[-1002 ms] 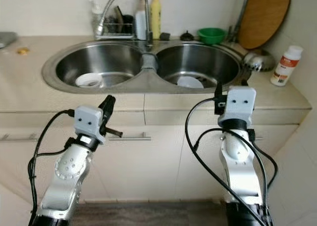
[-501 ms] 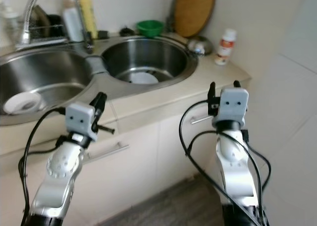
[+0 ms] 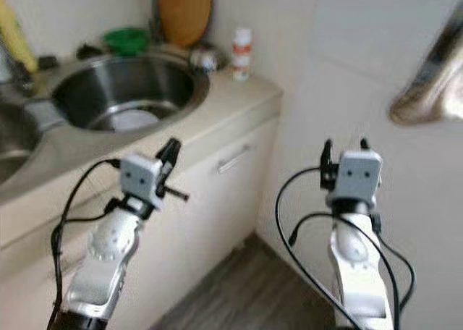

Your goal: Kitchen organization

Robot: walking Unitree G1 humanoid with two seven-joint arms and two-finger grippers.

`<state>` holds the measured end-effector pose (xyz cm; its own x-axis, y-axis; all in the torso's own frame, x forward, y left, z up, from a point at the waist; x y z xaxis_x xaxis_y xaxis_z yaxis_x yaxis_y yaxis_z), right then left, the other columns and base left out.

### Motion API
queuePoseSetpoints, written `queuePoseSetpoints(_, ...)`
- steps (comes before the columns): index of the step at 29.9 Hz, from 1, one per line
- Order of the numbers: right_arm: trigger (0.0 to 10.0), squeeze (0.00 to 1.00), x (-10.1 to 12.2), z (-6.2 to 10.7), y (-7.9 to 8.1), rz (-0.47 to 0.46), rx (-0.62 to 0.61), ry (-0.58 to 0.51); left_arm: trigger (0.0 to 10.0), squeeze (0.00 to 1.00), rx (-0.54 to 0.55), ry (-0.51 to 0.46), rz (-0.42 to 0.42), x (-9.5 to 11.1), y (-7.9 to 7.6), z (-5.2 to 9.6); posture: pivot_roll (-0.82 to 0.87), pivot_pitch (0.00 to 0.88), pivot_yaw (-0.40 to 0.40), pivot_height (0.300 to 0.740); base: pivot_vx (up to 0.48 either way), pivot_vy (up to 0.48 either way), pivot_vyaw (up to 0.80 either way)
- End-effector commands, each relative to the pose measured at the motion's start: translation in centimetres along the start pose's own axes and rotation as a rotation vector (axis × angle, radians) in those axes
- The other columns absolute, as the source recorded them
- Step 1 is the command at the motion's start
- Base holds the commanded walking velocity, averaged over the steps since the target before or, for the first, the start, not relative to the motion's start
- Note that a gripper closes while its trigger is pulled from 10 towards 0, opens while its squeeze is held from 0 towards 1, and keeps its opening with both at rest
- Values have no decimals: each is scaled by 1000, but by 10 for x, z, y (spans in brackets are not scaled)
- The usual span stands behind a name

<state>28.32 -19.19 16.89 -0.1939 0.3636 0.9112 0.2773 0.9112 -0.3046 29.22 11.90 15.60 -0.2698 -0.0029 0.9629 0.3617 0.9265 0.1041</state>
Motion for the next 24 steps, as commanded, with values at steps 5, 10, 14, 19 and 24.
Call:
queuePoseSetpoints(5, 10000, 0, 1, 5, -3, 21, -10, 5, 10000, 0, -81, 165, 1, -31, -12, 3, 120, 0, -19, 740, 0, 0, -800)
queuePoseSetpoints(10, 10000, 0, -5, 6, -4, 27, -17, 30, 10000, 0, -53, 318, 98, -63, -10, 13, 117, 0, -17, 740, 0, 0, -800)
queuePoseSetpoints(14, 10000, 0, -10, 6, 0, 21, -20, 58, 10000, 0, -48, 408, 185, -81, -8, 12, 116, 0, -19, 740, 0, 0, -800)
queuePoseSetpoints(19, 10000, 0, -16, 6, 6, 25, -9, 98, 10000, 0, -78, 432, 195, -86, -11, 11, 110, 0, -17, 740, 0, 0, -800)
queuePoseSetpoints(24, 10000, 0, -19, 8, 5, 29, -13, 115, 10000, 0, -79, 434, 197, -89, -10, 11, 106, 0, -14, 740, 0, 0, -800)
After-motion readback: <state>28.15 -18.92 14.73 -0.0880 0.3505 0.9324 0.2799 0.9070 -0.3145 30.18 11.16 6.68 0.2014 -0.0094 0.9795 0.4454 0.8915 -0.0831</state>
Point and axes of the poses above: a point about 5 cm out from each wrist's last joint towards the gripper, its own z axis pointing back from the gripper into the wrist, its own x axis along the axis of the wrist's last joint, y = z × x, the point moved 2 cm from there along -z, pointing out of the wrist towards the gripper, and after that the axes turned 11 degrees about z, right-handed, at the moved point
